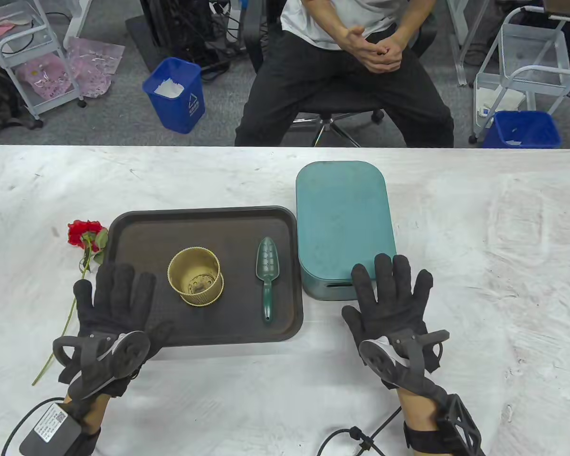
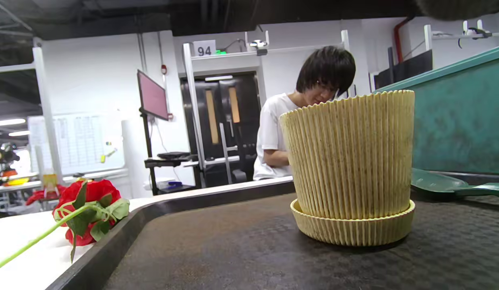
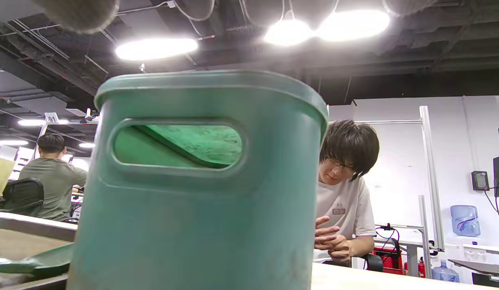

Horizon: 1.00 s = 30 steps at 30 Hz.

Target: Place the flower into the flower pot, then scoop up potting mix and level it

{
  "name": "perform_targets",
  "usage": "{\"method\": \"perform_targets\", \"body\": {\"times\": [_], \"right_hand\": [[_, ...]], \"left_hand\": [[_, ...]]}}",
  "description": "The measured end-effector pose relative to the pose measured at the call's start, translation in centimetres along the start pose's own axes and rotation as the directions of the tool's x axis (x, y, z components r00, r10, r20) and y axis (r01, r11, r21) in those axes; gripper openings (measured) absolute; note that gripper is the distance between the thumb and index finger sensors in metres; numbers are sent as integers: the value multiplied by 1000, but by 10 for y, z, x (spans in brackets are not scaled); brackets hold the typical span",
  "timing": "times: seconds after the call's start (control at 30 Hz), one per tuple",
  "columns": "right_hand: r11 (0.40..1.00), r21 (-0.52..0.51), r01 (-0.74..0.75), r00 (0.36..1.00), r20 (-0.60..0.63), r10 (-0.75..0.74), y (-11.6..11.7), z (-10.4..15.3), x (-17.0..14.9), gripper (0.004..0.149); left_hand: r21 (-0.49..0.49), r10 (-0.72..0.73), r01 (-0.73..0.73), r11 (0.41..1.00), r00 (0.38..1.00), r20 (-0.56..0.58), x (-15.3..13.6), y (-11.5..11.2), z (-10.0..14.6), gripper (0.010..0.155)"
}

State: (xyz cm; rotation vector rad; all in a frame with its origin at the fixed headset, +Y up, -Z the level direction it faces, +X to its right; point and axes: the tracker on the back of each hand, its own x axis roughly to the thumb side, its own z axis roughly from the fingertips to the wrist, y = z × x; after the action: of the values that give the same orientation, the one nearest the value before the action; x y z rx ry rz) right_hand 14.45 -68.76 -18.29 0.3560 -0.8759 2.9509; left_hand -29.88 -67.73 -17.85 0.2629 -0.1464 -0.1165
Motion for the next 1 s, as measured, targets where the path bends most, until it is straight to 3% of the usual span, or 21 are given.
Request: {"method": "perform_targets", "body": {"times": [0.4, 0.7, 0.87, 0.93, 1.0], "right_hand": [[1000, -11, 10, 1000, 3, -10, -5, 0, -1, 74], [998, -18, 55, 998, 33, -54, -36, -58, 17, 73], [985, 170, 33, 998, 51, -42, -23, -92, 40, 66], [977, 215, 10, 998, 59, -23, -13, -95, 49, 69], [939, 338, -54, 998, 54, 38, 1, -95, 57, 79]], "left_hand": [[-1, 4, -4, 1000, 1000, 4, 1, -2, -1, 94], [-16, 25, -25, 1000, 999, -29, -5, -5, -2, 92], [-19, 30, -31, 999, 999, -35, -6, -4, -2, 91], [-19, 30, -30, 999, 999, -31, -5, -5, -2, 91], [-17, 30, -30, 999, 999, -25, -5, -4, -2, 91]]}}
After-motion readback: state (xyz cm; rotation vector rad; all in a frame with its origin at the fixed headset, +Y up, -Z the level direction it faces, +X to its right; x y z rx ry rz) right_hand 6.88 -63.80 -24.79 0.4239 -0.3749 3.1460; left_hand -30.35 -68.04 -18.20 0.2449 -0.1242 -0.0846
